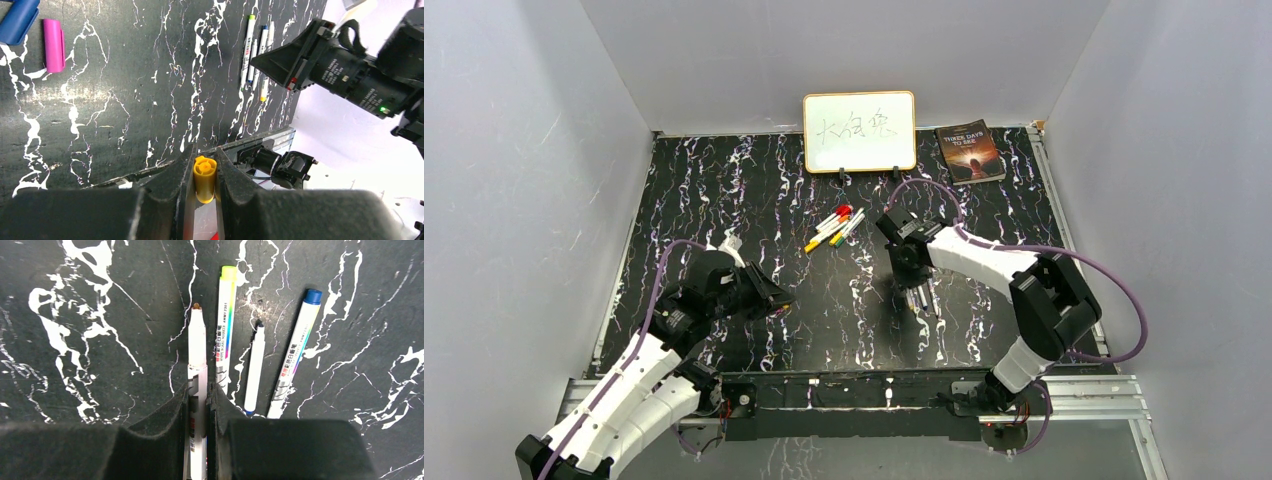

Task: Open the pen caps
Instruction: Place the pen at the center of the board.

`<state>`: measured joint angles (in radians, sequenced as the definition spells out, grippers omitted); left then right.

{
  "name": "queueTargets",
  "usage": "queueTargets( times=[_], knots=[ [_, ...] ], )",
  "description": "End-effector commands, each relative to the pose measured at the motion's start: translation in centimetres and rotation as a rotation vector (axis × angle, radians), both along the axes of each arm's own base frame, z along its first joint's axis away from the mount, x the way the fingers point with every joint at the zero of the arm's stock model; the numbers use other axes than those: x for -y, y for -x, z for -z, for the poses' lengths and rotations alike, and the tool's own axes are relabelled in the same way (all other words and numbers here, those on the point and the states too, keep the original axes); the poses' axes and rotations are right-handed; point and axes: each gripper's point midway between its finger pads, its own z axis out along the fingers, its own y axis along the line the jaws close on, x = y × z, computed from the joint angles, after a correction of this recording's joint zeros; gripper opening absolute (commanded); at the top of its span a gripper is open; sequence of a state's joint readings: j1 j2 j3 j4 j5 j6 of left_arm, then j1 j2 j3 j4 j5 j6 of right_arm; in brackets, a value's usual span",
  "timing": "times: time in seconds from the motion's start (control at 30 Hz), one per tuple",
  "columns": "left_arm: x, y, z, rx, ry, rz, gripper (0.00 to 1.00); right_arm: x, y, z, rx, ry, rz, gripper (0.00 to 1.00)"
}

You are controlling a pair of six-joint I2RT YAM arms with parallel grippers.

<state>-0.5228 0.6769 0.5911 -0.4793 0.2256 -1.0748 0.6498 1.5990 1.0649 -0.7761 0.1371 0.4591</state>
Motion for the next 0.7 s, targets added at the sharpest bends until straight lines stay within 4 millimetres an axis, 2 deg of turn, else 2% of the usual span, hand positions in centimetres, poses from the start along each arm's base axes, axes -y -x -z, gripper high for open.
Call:
queueTargets(
  times=[0.0, 0.33, 0.67],
  knots=[
    [0.1, 0.3, -0.1, -0.006, 0.012, 0.012, 0.0, -0.5, -0.7, 1.0, 0.005, -0.034, -0.018, 0.0],
    [0.0, 0.4, -0.2, -0.008, 0.005, 0.012, 0.0, -0.6, -0.1, 3.3, -0.037, -0.042, -0.03, 0.0],
    [-0.1, 0.5, -0.2, -0.015, -0.002, 0.014, 0.0, -0.4, 0.6, 4.4, -0.057, -0.042, -0.027, 0.0]
  ],
)
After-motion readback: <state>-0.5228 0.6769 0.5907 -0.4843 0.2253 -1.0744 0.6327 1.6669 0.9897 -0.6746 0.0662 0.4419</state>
